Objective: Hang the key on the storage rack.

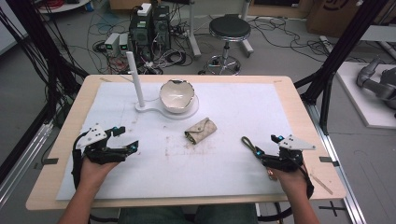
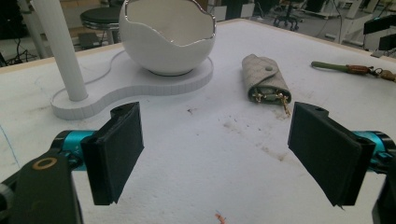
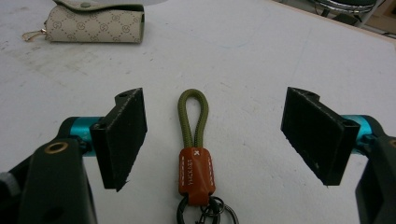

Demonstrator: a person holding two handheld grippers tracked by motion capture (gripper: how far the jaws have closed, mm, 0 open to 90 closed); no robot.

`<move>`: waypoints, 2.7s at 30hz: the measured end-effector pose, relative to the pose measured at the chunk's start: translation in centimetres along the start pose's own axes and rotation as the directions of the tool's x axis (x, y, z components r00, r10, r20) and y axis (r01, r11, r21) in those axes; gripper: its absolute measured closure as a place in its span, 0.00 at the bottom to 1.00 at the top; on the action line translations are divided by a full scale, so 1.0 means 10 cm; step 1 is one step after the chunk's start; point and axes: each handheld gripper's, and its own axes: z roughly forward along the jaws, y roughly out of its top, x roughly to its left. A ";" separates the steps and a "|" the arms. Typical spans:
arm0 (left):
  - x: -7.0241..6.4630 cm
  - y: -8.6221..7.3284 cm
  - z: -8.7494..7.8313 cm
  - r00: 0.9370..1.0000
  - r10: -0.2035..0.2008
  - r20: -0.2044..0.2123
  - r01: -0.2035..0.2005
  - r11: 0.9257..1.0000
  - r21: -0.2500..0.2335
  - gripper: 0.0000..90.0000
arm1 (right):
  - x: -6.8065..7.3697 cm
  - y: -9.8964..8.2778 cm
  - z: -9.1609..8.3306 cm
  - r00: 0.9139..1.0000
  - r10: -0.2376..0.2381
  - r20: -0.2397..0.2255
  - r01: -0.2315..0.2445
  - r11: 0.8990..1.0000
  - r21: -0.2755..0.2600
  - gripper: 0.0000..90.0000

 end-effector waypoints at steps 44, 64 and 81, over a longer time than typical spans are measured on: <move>0.01 -0.02 0.05 1.000 0.018 0.006 -0.018 0.999 0.044 0.20 | -0.05 -0.09 0.30 0.995 0.036 -0.090 -0.006 0.952 0.308 0.60; 0.02 -0.02 0.00 1.000 0.017 -0.002 -0.017 0.999 0.041 0.20 | -0.04 0.02 0.19 0.992 0.018 -0.125 0.009 0.979 0.205 0.80; 0.00 -0.02 -0.07 0.999 0.029 -0.020 -0.028 0.999 0.036 0.20 | 0.40 1.06 0.19 0.970 -0.161 -0.182 0.154 0.987 -0.053 0.80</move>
